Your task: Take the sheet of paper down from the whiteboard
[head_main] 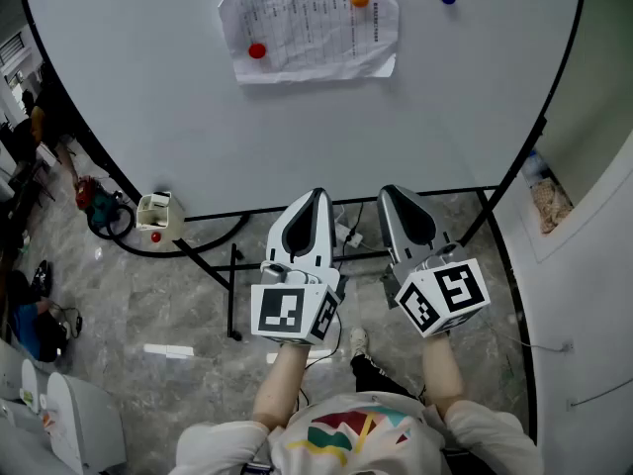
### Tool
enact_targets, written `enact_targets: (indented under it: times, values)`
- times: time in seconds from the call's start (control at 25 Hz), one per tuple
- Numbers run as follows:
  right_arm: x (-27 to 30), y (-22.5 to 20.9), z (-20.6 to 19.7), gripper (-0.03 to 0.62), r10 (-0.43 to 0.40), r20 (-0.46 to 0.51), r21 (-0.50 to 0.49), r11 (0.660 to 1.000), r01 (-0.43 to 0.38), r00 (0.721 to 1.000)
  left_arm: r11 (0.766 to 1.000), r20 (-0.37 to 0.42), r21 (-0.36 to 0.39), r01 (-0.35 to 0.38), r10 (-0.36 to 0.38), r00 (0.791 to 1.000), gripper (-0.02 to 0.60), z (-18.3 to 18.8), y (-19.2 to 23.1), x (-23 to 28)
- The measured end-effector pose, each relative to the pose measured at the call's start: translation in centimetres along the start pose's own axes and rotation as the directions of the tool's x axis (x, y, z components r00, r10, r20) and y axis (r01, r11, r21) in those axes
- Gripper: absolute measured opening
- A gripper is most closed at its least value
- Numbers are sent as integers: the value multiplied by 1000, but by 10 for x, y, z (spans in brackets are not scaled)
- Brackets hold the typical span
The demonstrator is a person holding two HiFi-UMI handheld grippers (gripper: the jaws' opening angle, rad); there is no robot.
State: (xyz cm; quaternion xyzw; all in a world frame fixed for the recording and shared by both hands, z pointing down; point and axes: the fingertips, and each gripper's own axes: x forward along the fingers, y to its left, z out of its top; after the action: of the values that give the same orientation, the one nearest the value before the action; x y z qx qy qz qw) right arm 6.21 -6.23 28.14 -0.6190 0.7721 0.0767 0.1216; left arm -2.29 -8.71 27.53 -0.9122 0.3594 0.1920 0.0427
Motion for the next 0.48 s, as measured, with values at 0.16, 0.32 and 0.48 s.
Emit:
enact_targets:
  times: [0.16, 0.32, 0.48]
  values:
    - [52, -47, -19, 15, -12, -38, -27, 1000, 11, 999, 1000, -25, 2, -22, 22, 999, 41, -24, 25, 65]
    - [100, -86, -27, 17, 9, -48, -44, 999, -11, 999, 999, -7, 18, -41, 41, 999, 41, -37, 47, 120]
    - [134, -104, -44, 17, 16, -80, -66, 998, -21, 997, 998, -15, 28, -62, 62, 998, 41, -52, 68, 148]
